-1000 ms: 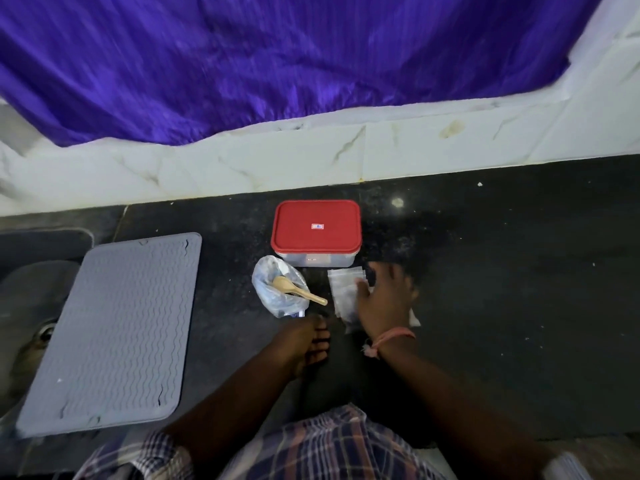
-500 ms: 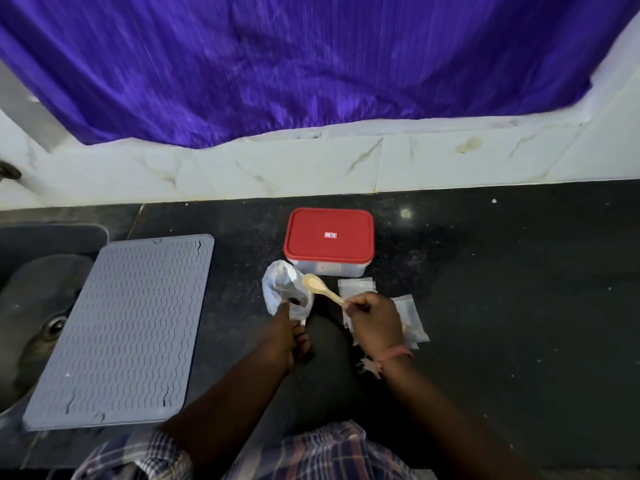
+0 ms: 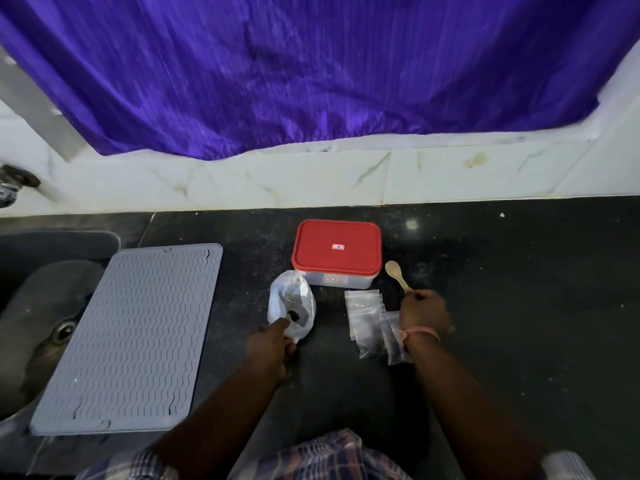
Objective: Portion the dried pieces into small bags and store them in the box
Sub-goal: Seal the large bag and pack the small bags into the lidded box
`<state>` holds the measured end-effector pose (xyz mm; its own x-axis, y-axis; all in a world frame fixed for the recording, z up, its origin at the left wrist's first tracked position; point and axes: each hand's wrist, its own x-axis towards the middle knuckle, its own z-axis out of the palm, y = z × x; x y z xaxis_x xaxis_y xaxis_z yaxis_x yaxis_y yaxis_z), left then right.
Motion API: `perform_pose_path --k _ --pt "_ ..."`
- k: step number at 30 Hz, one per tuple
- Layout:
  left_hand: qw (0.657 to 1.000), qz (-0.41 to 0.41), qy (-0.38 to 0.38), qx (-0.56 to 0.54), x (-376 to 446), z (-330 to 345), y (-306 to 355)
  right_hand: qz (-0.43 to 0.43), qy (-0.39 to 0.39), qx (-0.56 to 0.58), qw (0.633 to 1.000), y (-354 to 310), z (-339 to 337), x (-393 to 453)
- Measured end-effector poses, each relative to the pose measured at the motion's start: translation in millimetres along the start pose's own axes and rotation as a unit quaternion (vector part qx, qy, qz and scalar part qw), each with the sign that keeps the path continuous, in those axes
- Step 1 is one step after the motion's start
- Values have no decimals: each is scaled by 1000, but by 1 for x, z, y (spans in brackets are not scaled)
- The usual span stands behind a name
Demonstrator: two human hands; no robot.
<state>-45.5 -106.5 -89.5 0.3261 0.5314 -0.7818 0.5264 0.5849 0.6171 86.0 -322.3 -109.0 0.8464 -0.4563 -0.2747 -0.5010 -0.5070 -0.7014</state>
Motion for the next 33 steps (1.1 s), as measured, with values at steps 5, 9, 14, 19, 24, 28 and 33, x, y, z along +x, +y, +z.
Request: perform_pose_path --k 5,9,14,19,24,28,33 --pt "997 -2 -24 74 -12 -12 14 -31 22 -130 991 -7 1 -5" --pt "983 69 0 170 -18 -29 28 -196 80 13 977 -15 -3 -41" --pt "961 150 -39 230 -19 -37 49 -264 -226 135 928 -39 14 -113" --pt "953 160 -79 245 -20 -41 57 -120 -315 147 930 -43 45 -121" --pt "969 83 -139 186 -35 -50 54 -132 -263 176 939 -40 38 -124" --pt "965 62 -217 136 -38 -50 54 -205 -209 59 954 -38 34 -135" --pt "917 250 -95 297 -22 -53 54 -254 -252 34 933 -44 26 -150"
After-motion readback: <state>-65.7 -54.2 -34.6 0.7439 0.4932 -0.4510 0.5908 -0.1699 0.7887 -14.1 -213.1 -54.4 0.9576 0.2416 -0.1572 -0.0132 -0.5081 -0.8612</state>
